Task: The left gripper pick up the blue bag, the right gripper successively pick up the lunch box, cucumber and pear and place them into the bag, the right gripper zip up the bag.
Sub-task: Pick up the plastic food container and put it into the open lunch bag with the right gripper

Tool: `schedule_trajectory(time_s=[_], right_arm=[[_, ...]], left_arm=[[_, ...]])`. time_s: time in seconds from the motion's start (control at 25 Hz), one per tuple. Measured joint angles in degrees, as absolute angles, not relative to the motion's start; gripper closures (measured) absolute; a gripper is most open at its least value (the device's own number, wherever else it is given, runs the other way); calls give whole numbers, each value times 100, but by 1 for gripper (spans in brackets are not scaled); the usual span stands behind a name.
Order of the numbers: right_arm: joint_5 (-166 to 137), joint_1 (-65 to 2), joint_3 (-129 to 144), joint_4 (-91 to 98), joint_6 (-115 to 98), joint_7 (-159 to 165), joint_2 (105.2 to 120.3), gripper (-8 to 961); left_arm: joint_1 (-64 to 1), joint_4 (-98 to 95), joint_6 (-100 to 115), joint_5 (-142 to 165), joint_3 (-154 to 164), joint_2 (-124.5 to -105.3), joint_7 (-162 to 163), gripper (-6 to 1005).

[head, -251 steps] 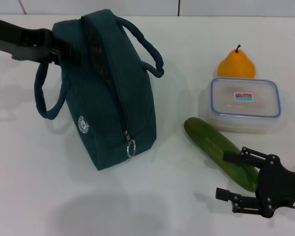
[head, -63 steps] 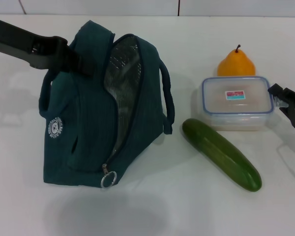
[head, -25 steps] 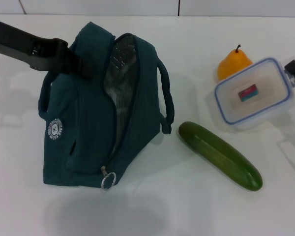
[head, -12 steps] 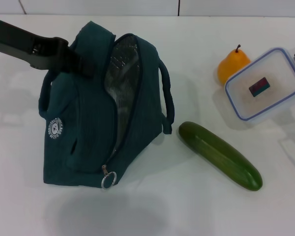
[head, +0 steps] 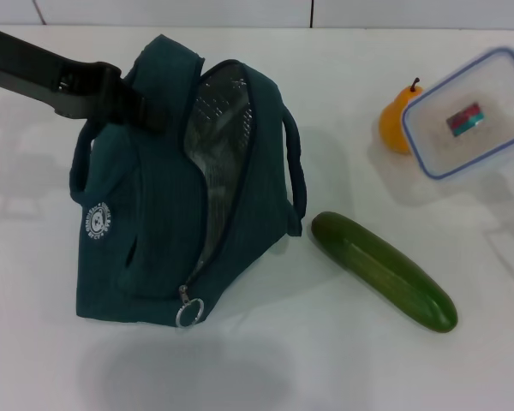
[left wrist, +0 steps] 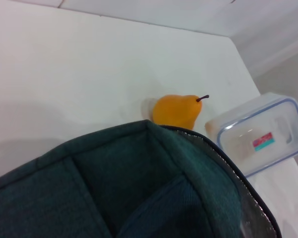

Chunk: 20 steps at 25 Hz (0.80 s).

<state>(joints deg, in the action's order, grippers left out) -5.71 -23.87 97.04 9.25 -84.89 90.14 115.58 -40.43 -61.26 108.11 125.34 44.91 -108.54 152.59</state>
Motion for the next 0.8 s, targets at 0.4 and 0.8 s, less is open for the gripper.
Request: schedule_trajectory(time_s=[0.4, 0.8], right_arm=[[-396, -2781, 9441, 961, -8609, 9028, 11574, 855], [-255, -3681, 9234, 977, -8563, 9060, 11570, 855]], left_arm=[[-4061, -6126, 10811, 12516, 4491, -10863, 15258, 954], [-4063, -6126, 10811, 12504, 4499, -10866, 15257, 954]])
